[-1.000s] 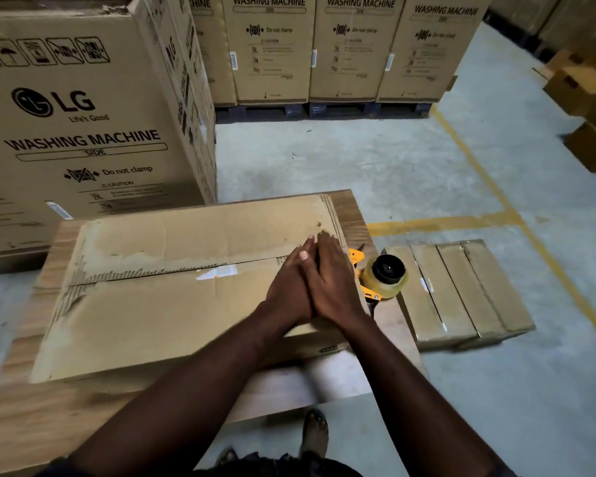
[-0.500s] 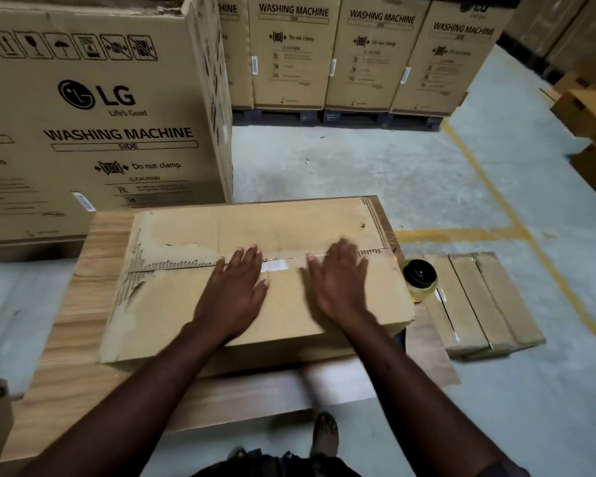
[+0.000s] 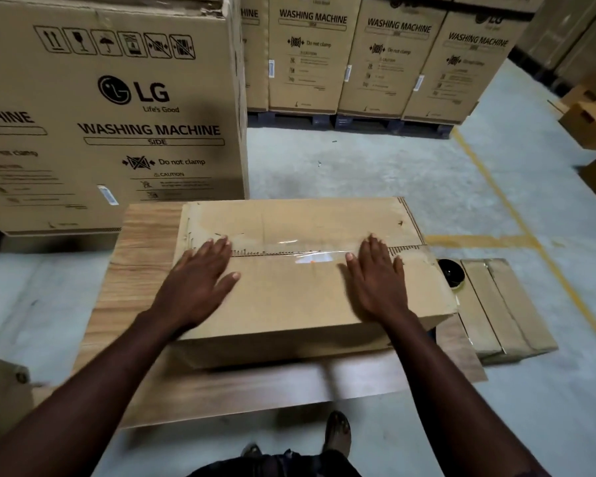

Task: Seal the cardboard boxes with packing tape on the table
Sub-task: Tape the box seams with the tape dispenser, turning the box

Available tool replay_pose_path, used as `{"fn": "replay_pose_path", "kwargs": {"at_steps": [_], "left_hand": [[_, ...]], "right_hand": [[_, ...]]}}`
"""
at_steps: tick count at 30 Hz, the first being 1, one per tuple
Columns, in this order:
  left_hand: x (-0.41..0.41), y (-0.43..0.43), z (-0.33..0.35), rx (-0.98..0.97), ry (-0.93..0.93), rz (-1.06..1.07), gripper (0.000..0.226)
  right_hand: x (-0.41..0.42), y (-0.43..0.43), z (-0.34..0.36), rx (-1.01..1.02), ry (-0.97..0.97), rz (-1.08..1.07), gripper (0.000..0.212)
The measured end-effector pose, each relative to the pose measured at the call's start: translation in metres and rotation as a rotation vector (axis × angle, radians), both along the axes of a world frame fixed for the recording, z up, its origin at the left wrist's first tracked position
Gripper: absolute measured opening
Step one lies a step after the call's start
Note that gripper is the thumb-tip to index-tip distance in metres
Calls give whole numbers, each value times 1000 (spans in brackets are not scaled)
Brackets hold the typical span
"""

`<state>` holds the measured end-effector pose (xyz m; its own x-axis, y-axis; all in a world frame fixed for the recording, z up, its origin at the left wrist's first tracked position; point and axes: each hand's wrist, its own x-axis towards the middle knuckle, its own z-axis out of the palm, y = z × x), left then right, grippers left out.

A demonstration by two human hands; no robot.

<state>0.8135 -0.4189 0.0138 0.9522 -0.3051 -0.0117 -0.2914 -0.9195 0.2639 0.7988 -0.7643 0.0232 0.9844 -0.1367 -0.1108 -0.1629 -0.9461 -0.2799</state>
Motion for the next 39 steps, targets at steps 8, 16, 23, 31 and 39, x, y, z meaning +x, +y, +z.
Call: {"fn": "replay_pose_path", "kwargs": {"at_steps": [8,16,23,31,39], "left_hand": [[-7,-19,10,104,9,181,66],[-12,12,9,-26,-16,131,58],[-17,33,4,-469,0,269,60],[-17,28,2,-749,77,529,55],[-7,27,3,-839,185,612,55]], "right_hand": [[-2,118,-1,7,-17,147,92],[-7,142,-2,16,-7,373,78],[-5,105,-3,21,-56,-83,79],[-11,177,-5,22,-34,42,91],[-27,223,3,234,-150,556,72]]}}
